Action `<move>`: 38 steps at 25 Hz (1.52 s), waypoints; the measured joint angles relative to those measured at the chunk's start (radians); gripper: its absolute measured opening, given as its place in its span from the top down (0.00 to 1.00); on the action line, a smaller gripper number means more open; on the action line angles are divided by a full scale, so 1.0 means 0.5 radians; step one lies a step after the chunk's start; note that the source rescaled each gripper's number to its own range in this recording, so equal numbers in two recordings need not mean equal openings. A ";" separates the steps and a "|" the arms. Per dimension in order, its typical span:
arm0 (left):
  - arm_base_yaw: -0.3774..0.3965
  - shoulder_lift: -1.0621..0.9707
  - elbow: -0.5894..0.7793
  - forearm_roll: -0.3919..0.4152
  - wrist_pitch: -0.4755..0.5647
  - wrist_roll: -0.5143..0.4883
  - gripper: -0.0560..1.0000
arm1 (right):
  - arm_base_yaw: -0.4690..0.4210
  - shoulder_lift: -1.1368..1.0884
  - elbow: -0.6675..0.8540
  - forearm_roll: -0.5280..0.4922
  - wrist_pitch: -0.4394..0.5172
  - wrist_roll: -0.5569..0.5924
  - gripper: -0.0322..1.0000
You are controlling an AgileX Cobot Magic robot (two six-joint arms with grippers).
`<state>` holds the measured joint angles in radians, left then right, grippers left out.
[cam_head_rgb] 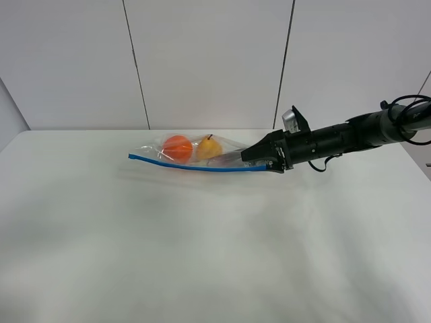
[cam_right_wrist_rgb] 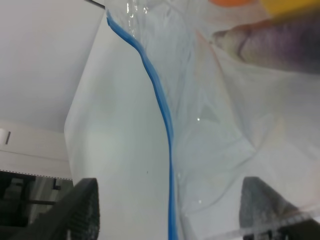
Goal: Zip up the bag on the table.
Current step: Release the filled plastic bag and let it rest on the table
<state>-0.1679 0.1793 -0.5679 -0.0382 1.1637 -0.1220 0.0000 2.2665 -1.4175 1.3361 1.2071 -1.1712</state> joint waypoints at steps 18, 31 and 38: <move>0.000 0.000 0.000 0.002 0.000 -0.004 0.47 | 0.000 0.000 0.000 0.000 0.000 0.004 0.06; 0.000 0.000 0.000 0.002 0.000 -0.004 0.47 | 0.000 0.000 0.000 -0.024 0.000 0.037 0.06; 0.000 0.000 0.000 0.002 0.000 -0.004 0.47 | 0.000 0.000 -0.033 -0.114 -0.025 -0.180 0.06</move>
<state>-0.1679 0.1793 -0.5679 -0.0373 1.1637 -0.1238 0.0000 2.2665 -1.4342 1.2792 1.1943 -1.2609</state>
